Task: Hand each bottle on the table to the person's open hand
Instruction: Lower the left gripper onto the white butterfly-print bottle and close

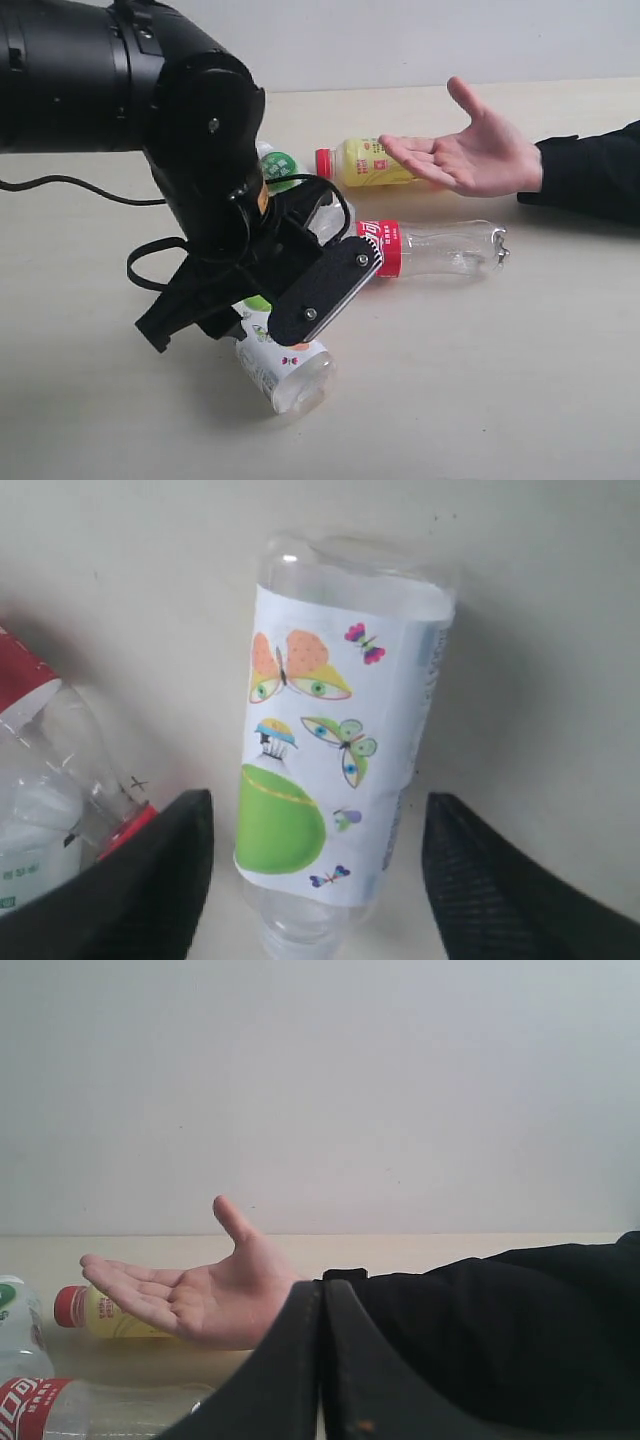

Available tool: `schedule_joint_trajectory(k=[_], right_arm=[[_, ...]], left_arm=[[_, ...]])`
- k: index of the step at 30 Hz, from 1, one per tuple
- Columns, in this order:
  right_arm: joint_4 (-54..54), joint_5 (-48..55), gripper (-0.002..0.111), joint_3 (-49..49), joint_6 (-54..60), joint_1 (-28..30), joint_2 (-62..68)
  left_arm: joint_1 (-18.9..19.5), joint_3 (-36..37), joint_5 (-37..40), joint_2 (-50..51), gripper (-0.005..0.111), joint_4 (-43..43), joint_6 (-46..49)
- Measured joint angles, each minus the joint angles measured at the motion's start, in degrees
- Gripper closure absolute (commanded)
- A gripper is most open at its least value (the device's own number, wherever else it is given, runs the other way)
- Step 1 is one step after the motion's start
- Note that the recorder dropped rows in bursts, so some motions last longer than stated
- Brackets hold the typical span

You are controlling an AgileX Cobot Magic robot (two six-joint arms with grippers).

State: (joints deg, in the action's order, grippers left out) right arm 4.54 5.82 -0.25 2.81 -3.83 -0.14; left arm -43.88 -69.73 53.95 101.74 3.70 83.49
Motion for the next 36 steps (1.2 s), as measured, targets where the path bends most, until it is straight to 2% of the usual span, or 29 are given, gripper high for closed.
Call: schedule_joint_trajectory(k=[7,10,13,22,36], right_arm=[[0.0,0.0,0.108,0.0,0.0,0.0,0.0],[0.0,0.0,0.108,0.0,0.0,0.0,0.0],[0.0,0.0,0.108,0.0,0.0,0.0,0.0],[0.0,0.0,0.108,0.0,0.0,0.0,0.0],[0.0,0.0,0.108,0.0,0.0,0.0,0.0]], left_arm=[[0.0,0.1,-3.1,2.5,0.046,0.6,0.0],[0.0,0.1,-3.3,2.7,0.035,1.8,0.0],[0.0,0.1,-3.3,2.7,0.029,2.9,-0.6],[0.0,1.0,-3.6,2.7,0.03,3.0,-2.5],[0.0,3.0,-9.2,6.5,0.03,4.4,-4.0]])
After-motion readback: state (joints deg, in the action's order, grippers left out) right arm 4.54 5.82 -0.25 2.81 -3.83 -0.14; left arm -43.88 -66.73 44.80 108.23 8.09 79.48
